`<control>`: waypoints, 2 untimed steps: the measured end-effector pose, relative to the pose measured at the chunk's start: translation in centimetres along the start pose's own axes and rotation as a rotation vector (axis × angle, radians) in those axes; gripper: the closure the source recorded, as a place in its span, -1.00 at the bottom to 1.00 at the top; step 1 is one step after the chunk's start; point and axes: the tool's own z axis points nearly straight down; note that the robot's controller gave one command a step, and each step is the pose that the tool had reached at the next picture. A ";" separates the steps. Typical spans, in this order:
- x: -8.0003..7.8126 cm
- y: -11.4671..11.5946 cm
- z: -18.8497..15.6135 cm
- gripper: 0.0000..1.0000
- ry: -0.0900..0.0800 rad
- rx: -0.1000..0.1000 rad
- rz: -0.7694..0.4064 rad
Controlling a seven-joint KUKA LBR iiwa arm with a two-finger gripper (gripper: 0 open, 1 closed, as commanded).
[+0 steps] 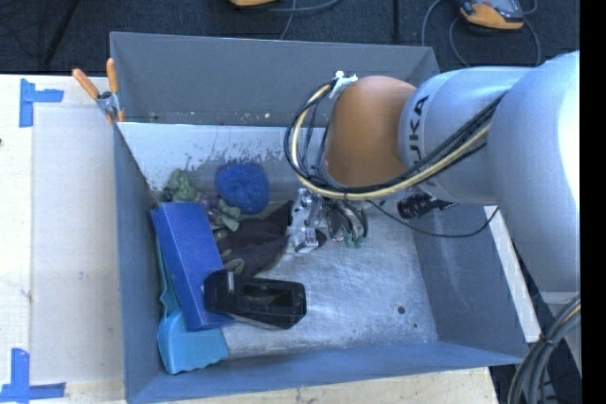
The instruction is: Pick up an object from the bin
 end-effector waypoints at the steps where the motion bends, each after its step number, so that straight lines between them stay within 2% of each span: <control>1: 0.0 0.1 -3.7 1.00 0.014 0.001 -0.033; 2: -1.4 0.5 -10.7 1.00 0.009 -0.001 -0.137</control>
Offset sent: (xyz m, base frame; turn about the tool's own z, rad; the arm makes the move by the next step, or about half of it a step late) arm 0.0175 0.0036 0.1216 -0.1498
